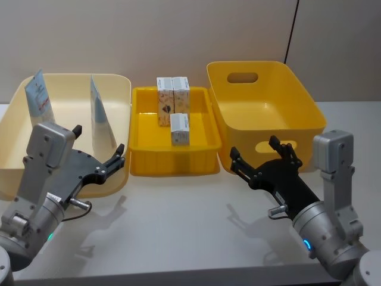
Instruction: Bimanual collaborative sorting of washing and personal care products
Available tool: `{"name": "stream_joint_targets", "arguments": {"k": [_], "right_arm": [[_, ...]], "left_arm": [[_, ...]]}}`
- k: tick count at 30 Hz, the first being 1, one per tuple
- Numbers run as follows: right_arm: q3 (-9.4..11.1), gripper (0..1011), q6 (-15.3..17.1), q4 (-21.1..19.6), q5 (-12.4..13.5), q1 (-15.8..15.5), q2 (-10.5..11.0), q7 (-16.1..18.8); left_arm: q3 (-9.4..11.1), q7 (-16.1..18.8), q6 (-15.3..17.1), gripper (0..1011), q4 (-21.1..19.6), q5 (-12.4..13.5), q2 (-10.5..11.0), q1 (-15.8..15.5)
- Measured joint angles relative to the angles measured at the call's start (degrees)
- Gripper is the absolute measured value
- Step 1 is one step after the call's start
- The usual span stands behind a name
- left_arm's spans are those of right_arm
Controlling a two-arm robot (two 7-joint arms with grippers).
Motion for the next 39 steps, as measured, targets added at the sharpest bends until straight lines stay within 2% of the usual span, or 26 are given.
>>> {"name": "stream_joint_targets", "arguments": {"k": [39], "right_arm": [[0.0,1001,0.0,0.0,0.0,0.0,0.0,0.0]], "left_arm": [[0.0,0.0,0.0,1003,0.0,0.0,0.0,0.0]]}}
